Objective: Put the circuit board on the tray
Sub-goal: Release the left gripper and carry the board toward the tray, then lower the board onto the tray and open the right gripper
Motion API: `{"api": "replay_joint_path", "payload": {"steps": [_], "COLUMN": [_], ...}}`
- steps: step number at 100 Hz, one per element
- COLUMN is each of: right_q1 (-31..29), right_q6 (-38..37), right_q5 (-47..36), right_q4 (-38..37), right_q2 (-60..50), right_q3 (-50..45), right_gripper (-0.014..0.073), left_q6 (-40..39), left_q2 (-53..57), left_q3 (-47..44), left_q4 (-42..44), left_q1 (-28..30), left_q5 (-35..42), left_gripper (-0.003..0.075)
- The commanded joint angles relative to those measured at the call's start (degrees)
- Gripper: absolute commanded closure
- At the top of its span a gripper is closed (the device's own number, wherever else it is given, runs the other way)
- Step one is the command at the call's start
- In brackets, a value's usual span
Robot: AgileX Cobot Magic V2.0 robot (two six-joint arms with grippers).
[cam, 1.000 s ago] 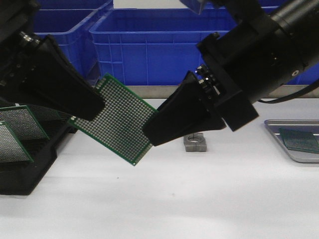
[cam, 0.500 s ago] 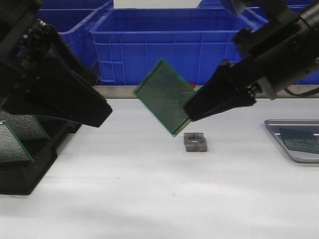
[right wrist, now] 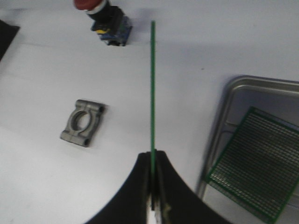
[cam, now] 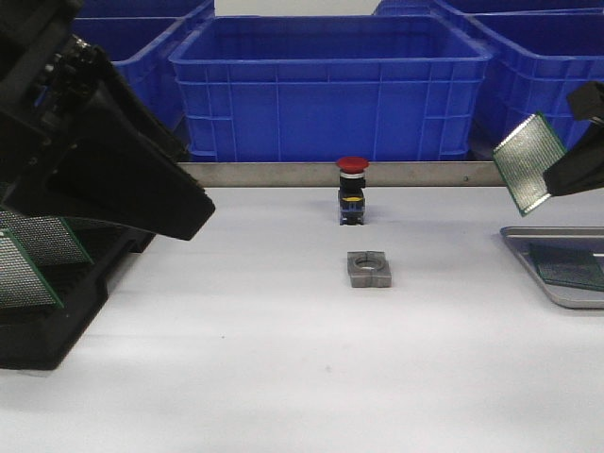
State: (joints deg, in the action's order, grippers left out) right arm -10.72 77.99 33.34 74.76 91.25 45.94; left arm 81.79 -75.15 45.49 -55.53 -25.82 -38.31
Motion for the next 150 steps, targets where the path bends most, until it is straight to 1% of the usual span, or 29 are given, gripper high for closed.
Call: {"api": "replay_joint_path", "payload": {"steps": [1, 20, 30, 35, 42, 45, 47, 52, 57, 62, 66, 77, 92, 103, 110, 115, 117, 120, 127, 129, 131, 134, 136, 138, 141, 142, 147, 149, 150], "right_q1": [-0.9, -0.9, -0.9, -0.9, -0.9, -0.9, -0.9, -0.9, -0.9, -0.9, -0.9, -1.4, -3.0, -4.5, -4.8, -4.8, -4.8, -4.8, -4.8, -4.8, -4.8, -4.8, -4.8, -4.8, -4.8, -4.8, -4.7, -4.6, -4.6], "right_q6": [0.0, 0.0, 0.0, 0.0, 0.0, 0.0, 0.0, 0.0, 0.0, 0.0, 0.0, 0.0, -0.1, -2.3, -4.5, -6.0, -6.3, -6.5, -6.5, -6.5, -6.5, -6.5, -6.5, -6.5, -6.5, -6.5, -6.5, -6.5, -6.5], "right_q5": [-0.2, -7.4, -8.1, -8.2, -8.2, -8.2, -8.2, -8.2, -8.3, -8.3, -8.0, -5.2, 1.4, 5.7, 6.4, 6.5, 6.5, 6.6, 7.3, 7.5, 7.5, 7.4, 7.2, 6.9, 6.4, 6.0, 4.6, 3.9, 3.7], "right_q4": [2.3, 2.3, 2.4, 2.4, 2.4, 2.4, 2.4, 2.6, 2.6, 2.6, 2.6, 1.9, 0.8, -1.6, -4.3, -5.7, -6.1, -6.8, -7.8, -8.1, -8.1, -8.1, -8.1, -8.1, -8.1, -8.1, -8.1, -8.1, -8.1], "right_q2": [-0.8, 2.5, 3.5, 3.7, 3.9, 3.9, 3.9, 3.9, 3.9, 3.9, 3.9, 3.4, 0.9, -1.3, -2.7, -4.3, -5.0, -6.0, -8.7, -9.6, -10.1, -11.6, -12.6, -13.6, -14.9, -15.6, -18.2, -19.4, -19.8], "right_q3": [1.8, 1.8, 1.8, 1.8, 1.8, 1.8, 1.8, 1.8, 1.8, 1.8, 1.8, 1.8, 1.8, 1.8, 1.4, 0.8, 0.4, -0.1, -1.7, -2.3, -2.6, -3.4, -3.8, -4.4, -4.9, -5.2, -6.4, -6.7, -6.9], "right_gripper": [0.0661, 0.0661, 0.0658, 0.0634, 0.0537, 0.0467, 0.0438, 0.0319, 0.0229, 0.0169, 0.0143, 0.0139, 0.0139, 0.0155, 0.0232, 0.0347, 0.038, 0.0467, 0.0637, 0.0669, 0.0663, 0.0652, 0.0654, 0.0655, 0.0655, 0.0655, 0.0655, 0.0655, 0.0655], "left_q6": [-0.3, -0.3, -0.3, -0.3, -0.3, -0.3, -0.3, -0.3, -0.3, -0.3, -0.4, -0.5, -0.5, -0.5, -0.8, -2.0, -2.7, -3.8, -6.6, -7.5, -8.1, -9.5, -10.0, -11.0, -11.3, -11.4, -11.4, -11.4, -11.4], "left_q2": [1.2, 1.2, 1.2, 1.2, 1.2, 1.2, 1.2, 1.2, 1.2, 1.2, 1.2, 1.2, 1.2, 1.2, 1.2, 1.2, 1.2, 1.2, 1.2, 1.2, 1.2, 1.2, 1.2, 1.2, 1.2, 1.2, 1.2, 1.3, 1.3], "left_q3": [1.6, 1.6, 1.6, 1.6, 1.6, 1.6, 1.6, 1.6, 1.6, 1.6, 1.6, 1.6, 1.6, 1.6, 1.6, 1.6, 1.6, 1.6, 1.6, 1.6, 1.6, 1.6, 1.6, 1.6, 1.6, 1.6, 1.6, 1.6, 1.6], "left_q4": [-2.8, -2.8, -2.8, -2.8, -2.8, -2.8, -2.8, -2.8, -2.8, -2.8, -2.8, -2.8, -2.8, -2.8, -2.8, -2.8, -2.8, -2.8, -2.3, -2.3, -2.3, -2.3, -2.2, -2.2, -2.1, -2.1, -1.9, -1.9, -1.8], "left_q1": [-0.5, -0.5, -0.5, -0.5, -0.5, -0.5, -0.5, -0.5, -0.5, -0.5, -0.5, -0.5, -0.5, -0.5, -0.5, -0.5, -0.5, -0.5, -0.5, -0.4, -0.1, 0.2, 0.3, 0.6, 1.1, 1.2, 2.0, 2.5, 2.6], "left_q5": [0.5, 0.5, 0.2, 0.2, 0.2, 0.2, 0.2, 0.2, 0.2, 0.2, 0.1, 0.0, 0.0, 0.0, 0.2, 0.6, 0.8, 1.3, 2.0, 2.0, 2.0, 2.0, 2.0, 1.7, 1.5, 1.3, 0.4, -0.2, -0.4], "left_gripper": [0.0101, 0.0101, 0.0101, 0.0101, 0.0101, 0.0101, 0.0101, 0.0101, 0.0101, 0.0101, 0.0101, 0.0101, 0.0101, 0.0101, 0.0104, 0.0115, 0.0127, 0.0147, 0.0227, 0.0271, 0.0296, 0.0365, 0.0395, 0.0459, 0.051, 0.0563, 0.0675, 0.0745, 0.0745]}}
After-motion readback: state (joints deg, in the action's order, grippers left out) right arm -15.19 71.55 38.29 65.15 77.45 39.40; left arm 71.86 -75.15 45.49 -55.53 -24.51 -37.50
